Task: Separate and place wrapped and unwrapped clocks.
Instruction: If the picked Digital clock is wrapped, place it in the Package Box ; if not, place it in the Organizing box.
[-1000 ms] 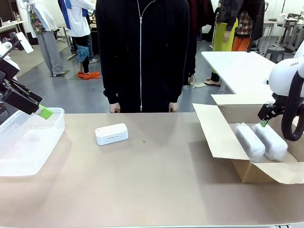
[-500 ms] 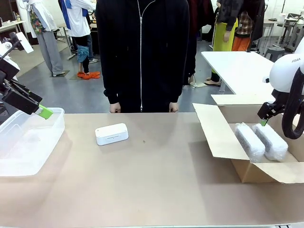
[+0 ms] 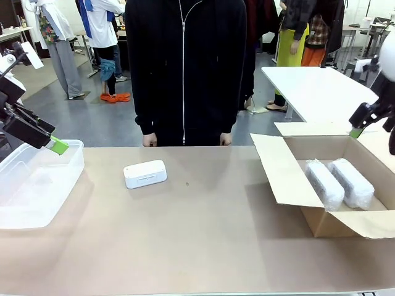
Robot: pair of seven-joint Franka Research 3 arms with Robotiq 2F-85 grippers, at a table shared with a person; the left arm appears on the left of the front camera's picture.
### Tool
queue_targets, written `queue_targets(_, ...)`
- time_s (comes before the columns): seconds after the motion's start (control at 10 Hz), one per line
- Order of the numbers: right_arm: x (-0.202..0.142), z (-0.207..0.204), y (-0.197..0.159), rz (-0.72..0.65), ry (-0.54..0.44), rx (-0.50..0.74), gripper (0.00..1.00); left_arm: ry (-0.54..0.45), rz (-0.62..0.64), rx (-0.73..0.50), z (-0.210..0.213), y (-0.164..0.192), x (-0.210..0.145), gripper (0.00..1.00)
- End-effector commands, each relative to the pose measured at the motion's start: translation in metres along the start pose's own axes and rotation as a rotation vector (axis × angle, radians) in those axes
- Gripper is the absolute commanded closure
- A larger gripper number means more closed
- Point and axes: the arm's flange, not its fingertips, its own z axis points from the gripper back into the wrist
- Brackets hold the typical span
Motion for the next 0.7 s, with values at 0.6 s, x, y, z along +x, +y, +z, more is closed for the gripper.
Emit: queue_targets(0.6, -0.011, 0.041, 0.013, 0.051, -0.068, 0.075, 0.00, -0.005, 0.003, -0.014, -0.001, 0.000, 0.000, 0.00)
